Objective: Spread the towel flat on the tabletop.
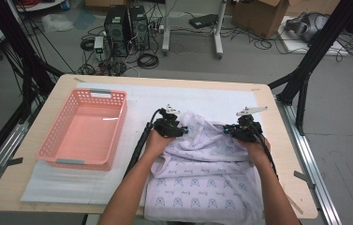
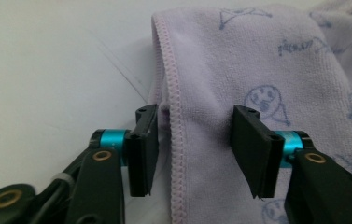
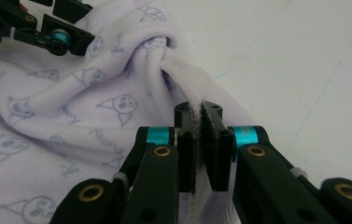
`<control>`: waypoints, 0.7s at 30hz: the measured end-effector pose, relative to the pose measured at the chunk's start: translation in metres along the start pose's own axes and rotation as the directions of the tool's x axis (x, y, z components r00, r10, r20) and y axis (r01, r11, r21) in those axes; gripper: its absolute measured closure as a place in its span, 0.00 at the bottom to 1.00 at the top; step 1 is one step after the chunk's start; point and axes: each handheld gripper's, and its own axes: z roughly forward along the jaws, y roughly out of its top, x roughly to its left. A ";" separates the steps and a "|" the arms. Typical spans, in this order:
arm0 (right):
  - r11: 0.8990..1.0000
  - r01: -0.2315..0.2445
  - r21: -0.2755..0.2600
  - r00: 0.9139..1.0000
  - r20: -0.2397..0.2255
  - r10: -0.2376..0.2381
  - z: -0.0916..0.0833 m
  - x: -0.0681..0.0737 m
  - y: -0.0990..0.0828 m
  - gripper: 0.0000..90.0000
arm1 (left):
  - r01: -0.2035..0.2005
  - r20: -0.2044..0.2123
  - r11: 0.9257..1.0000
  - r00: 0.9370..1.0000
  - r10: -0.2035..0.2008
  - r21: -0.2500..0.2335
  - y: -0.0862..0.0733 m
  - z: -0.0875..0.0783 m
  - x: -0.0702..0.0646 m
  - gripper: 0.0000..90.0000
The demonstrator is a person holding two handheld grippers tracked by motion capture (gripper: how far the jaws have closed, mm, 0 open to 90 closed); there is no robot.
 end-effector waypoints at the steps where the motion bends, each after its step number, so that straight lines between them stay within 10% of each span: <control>1: 1.000 -0.002 0.001 1.000 0.002 0.002 0.000 0.000 0.000 0.94 | 0.011 0.017 1.000 1.000 -0.011 0.006 0.000 -0.002 0.001 0.84; 14: 0.992 -0.103 -0.067 0.994 0.017 0.104 -0.017 -0.010 -0.003 0.91 | 0.003 0.003 0.994 1.000 -0.003 -0.109 -0.027 -0.072 0.008 0.94; 21: 0.984 -0.170 -0.050 0.980 0.098 0.174 -0.029 -0.021 -0.009 0.96 | 0.009 0.007 0.992 1.000 -0.008 -0.124 -0.053 -0.099 0.000 0.94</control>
